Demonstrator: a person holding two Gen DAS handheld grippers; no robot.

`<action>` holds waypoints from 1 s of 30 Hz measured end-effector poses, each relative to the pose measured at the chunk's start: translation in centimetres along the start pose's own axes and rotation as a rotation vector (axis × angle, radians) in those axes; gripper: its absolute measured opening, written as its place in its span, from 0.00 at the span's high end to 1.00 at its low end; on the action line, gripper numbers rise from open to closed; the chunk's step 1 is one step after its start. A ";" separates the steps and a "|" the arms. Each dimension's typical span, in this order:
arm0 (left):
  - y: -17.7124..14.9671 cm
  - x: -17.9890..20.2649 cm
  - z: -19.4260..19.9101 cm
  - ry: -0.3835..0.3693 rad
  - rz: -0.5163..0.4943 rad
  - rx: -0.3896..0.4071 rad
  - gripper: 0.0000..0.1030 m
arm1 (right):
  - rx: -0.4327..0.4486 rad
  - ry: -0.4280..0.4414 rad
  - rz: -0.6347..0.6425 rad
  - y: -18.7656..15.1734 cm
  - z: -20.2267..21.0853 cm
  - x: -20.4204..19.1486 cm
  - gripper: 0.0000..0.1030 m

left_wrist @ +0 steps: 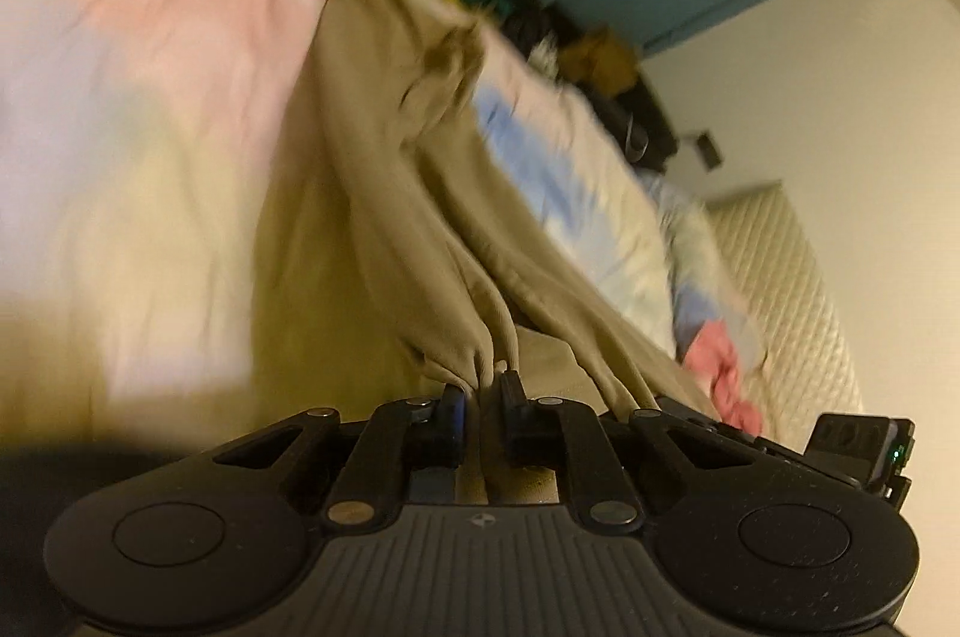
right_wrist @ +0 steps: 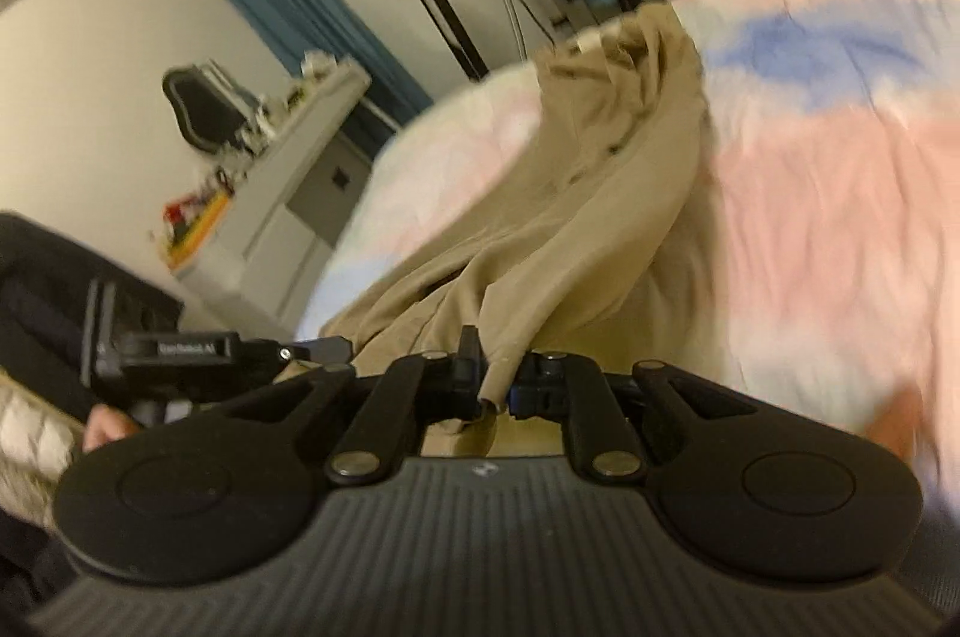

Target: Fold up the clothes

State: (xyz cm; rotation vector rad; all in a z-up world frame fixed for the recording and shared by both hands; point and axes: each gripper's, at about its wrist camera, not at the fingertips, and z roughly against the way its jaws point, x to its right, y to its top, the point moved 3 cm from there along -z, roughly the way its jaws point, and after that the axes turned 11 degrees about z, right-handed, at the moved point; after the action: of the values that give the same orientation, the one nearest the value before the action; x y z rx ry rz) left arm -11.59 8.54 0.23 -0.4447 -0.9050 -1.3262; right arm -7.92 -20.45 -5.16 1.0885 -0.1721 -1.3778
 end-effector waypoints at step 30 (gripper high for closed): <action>25.8 0.6 -16.7 0.164 -0.048 0.260 0.88 | 0.106 -0.177 -0.140 14.2 -22.1 16.0 0.88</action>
State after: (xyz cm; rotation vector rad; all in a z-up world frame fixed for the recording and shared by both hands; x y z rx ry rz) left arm 18.09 1.68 -3.99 -0.1116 -0.9401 -1.2475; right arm 20.96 -25.04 -14.71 1.0816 -0.3061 -1.6068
